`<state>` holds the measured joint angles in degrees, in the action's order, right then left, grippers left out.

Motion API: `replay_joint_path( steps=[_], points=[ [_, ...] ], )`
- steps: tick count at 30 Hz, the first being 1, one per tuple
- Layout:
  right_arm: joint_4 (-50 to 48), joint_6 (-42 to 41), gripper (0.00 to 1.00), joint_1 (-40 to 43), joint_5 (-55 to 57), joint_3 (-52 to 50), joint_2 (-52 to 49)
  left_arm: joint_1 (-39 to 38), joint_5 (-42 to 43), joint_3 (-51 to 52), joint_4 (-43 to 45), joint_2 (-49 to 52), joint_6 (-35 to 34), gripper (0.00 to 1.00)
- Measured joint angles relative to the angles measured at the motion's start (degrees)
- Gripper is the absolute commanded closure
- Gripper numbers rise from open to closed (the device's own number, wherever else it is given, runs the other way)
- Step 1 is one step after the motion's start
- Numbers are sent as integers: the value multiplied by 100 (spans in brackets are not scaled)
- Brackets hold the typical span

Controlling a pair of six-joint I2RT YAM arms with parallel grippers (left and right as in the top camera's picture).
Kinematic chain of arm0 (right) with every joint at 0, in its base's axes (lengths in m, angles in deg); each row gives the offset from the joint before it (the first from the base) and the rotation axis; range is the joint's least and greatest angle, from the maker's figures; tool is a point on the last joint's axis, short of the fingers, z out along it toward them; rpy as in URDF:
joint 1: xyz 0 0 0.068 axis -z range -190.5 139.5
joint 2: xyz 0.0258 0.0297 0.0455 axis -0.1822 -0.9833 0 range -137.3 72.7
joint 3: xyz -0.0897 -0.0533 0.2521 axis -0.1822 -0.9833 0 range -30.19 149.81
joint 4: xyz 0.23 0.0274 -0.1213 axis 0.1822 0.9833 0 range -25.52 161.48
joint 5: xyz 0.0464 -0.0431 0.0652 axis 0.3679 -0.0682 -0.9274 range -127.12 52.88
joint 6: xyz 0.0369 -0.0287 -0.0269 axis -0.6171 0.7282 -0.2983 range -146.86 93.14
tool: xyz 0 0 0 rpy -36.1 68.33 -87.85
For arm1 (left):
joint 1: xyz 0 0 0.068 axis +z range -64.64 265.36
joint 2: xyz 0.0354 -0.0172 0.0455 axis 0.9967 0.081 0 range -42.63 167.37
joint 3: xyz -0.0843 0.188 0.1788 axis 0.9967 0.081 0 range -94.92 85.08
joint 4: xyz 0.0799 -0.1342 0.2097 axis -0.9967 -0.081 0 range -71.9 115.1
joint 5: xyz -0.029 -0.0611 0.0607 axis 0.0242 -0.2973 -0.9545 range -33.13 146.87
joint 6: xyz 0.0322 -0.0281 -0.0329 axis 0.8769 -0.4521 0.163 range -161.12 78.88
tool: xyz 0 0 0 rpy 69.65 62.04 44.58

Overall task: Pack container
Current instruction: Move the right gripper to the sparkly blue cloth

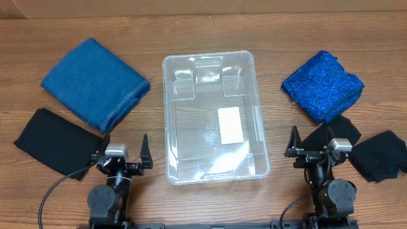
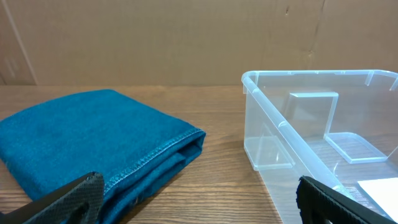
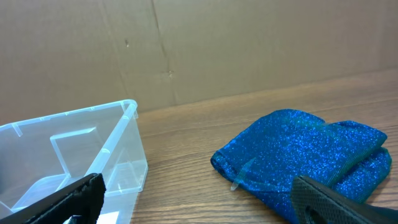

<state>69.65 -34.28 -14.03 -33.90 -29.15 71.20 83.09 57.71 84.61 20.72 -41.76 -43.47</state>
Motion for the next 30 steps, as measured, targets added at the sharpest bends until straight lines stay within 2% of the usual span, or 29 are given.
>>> replay_joint_path(
  steps=[27,30],
  points=[
    [0,-7,0,0,-2,0,0,0,0,0,0,0,0,0],
    [2,-315,0,0,0,0,0,0,0,0,0,0,-122,0]
  ],
)
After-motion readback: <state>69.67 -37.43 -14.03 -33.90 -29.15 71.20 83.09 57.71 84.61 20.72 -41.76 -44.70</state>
